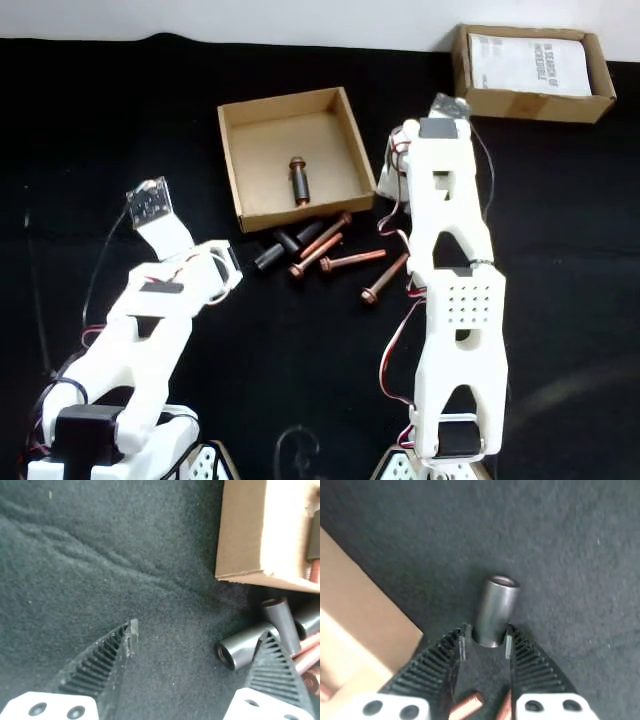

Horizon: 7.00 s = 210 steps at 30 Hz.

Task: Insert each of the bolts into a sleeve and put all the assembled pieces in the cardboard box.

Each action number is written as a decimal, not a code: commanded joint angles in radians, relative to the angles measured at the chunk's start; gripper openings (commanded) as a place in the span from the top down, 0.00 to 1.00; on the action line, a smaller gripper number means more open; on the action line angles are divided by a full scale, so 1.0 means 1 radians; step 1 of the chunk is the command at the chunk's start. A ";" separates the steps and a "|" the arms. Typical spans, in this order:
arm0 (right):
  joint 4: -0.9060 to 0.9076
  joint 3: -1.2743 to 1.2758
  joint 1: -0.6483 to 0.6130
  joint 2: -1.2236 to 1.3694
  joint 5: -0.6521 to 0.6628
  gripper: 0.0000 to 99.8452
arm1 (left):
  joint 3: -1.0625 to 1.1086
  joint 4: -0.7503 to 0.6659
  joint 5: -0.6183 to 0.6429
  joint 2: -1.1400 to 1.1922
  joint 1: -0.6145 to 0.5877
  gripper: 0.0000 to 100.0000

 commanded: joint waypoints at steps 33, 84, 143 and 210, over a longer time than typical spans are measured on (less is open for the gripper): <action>0.127 -0.529 0.077 0.110 0.063 0.99 | -0.073 0.089 0.009 0.001 -0.004 0.64; 0.269 -0.320 0.051 -1.468 0.233 0.99 | -0.263 0.542 0.008 -0.030 0.048 0.64; -0.659 2.120 0.555 -2.733 0.373 0.99 | -1.173 0.953 0.215 0.610 0.785 0.99; -0.656 2.196 0.483 -2.732 0.341 0.99 | -2.176 1.122 0.408 1.187 0.590 0.68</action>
